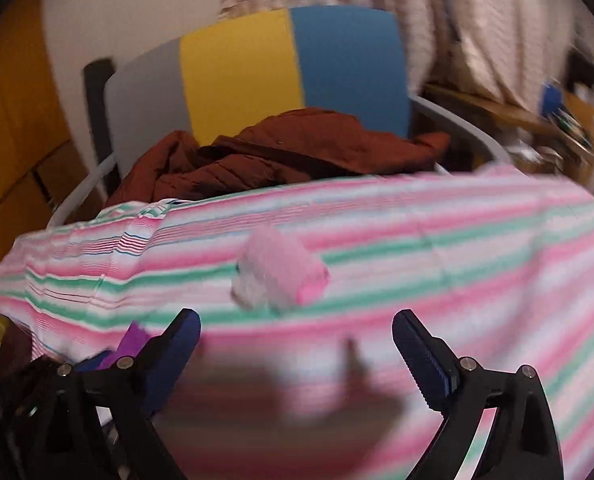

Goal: Organize objects
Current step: 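Grasp the purple character packet with the left tool while the right tool grasps the pink hair roller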

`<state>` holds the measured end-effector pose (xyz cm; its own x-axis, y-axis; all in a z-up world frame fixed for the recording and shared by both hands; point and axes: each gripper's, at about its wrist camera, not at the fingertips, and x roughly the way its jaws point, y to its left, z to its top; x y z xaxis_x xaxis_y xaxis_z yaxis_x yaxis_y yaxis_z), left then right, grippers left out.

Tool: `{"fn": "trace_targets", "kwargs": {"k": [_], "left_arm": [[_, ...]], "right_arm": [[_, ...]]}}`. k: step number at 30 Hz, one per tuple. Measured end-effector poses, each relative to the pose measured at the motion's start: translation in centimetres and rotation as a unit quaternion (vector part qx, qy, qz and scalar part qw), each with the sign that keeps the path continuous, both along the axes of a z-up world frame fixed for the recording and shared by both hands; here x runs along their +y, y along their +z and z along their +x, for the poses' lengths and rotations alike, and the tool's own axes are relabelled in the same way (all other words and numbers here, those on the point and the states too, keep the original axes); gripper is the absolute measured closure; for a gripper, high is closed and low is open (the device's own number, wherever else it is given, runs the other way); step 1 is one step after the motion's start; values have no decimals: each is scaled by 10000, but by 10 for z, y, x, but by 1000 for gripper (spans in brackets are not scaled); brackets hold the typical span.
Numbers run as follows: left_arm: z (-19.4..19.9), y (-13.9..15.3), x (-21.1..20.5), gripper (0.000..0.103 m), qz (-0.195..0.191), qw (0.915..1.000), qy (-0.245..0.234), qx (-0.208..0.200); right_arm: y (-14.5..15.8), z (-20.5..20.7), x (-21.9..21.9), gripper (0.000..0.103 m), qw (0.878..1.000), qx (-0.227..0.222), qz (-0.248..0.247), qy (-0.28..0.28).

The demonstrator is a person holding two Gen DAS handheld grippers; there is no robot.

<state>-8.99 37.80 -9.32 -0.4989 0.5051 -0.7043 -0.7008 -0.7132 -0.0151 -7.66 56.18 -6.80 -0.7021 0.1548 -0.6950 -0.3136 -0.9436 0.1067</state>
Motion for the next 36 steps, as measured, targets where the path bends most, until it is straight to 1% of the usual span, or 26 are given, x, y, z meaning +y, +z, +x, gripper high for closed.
{"fn": "trace_targets", "kwargs": {"k": [2, 4, 6, 8, 9, 10, 14, 18, 21, 23, 26, 30, 33, 36], "left_arm": [[0, -1, 0, 50, 7, 10000, -2, 3], [-1, -2, 0, 50, 3, 10000, -2, 5], [0, -2, 0, 50, 38, 10000, -2, -12], [-2, -3, -1, 50, 81, 10000, -7, -54], [-2, -3, -2, 50, 99, 9999, -8, -66], [-1, -3, -2, 50, 102, 9999, -8, -68], [-1, -3, -2, 50, 112, 9999, -8, -65], [-1, -3, -2, 50, 104, 9999, 11, -46], [0, -1, -4, 50, 73, 9999, 138, 53], [4, 3, -9, 51, 158, 9996, 197, 120], [17, 8, -16, 50, 227, 9994, 143, 203], [42, 15, -28, 50, 292, 9990, -20, 352], [59, 19, -42, 50, 411, 9984, -94, 369], [73, 24, -64, 50, 611, 9978, -81, 238]], "right_arm": [[-4, -19, 5, 6, 9997, -133, 194, 110], [-9, -35, 8, 6, 9988, -238, 212, 366], [-16, -44, 8, 6, 9979, -347, 297, 470], [-25, -51, 9, 15, 9976, -375, 139, 569], [-29, -53, 11, 27, 9974, -394, 44, 599], [-33, -54, 12, 30, 9969, -469, -61, 624], [-32, -49, 3, 31, 9973, -356, 102, 629], [-29, -33, -6, 31, 9992, -193, 92, 347], [-26, -13, -13, 31, 9999, -71, 26, 120], [-23, 1, -19, 31, 10000, -7, 47, -40], [-19, 27, -29, 31, 9994, 50, 22, -341], [-17, 60, -39, 31, 9978, 137, -162, -630], [-13, 82, -53, 31, 9968, 237, -350, -675], [-11, 102, -75, 31, 9966, 294, -448, -626]]}}
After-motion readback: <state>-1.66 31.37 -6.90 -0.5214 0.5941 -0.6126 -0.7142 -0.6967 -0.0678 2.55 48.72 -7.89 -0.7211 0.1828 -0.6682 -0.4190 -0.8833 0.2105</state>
